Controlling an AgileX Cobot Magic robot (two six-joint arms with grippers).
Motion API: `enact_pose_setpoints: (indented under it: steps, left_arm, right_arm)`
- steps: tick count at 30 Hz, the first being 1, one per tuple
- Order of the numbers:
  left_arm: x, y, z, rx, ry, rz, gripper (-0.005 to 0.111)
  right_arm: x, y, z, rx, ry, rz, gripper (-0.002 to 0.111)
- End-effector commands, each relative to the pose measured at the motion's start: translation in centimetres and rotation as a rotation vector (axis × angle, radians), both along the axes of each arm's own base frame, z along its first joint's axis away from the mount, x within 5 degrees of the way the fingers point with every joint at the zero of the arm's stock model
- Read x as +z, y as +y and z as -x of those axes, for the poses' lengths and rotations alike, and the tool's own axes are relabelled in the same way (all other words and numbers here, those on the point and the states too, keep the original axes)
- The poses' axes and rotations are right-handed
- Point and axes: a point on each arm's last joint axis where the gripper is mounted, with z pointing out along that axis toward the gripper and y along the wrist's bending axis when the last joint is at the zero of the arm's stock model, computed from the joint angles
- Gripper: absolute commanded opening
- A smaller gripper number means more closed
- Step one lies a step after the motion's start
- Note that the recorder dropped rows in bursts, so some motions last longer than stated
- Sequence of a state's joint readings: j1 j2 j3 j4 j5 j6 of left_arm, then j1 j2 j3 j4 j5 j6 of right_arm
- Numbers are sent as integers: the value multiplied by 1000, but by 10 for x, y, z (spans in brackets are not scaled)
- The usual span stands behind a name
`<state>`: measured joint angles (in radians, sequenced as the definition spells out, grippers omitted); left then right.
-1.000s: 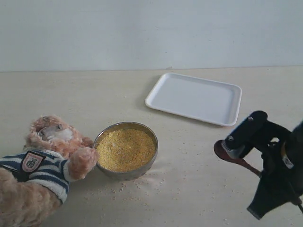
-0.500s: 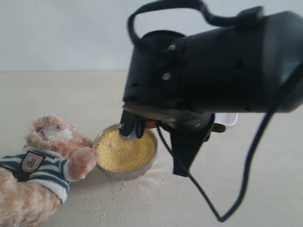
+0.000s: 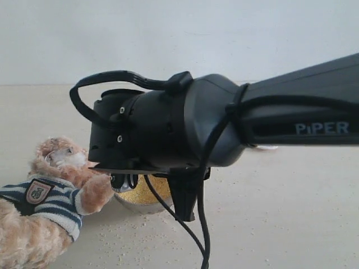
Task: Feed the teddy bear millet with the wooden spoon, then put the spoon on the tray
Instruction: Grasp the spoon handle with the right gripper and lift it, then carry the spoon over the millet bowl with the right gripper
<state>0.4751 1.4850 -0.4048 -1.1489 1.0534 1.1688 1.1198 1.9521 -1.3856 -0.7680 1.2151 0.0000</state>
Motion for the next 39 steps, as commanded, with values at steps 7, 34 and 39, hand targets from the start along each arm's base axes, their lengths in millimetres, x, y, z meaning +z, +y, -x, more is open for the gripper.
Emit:
enact_pose_setpoints:
  steps: [7,34,39]
  left_arm:
    - [3,0,-1,1,-14,16,5]
    - [3,0,-1,1,-14,16,5]
    - [3,0,-1,1,-14,16,5]
  right_arm:
    - [-2,9,3,75,-40,54,1]
    - [-27,18,11,78,-1,92,1]
    - [-28,18,15,37,31,58,1]
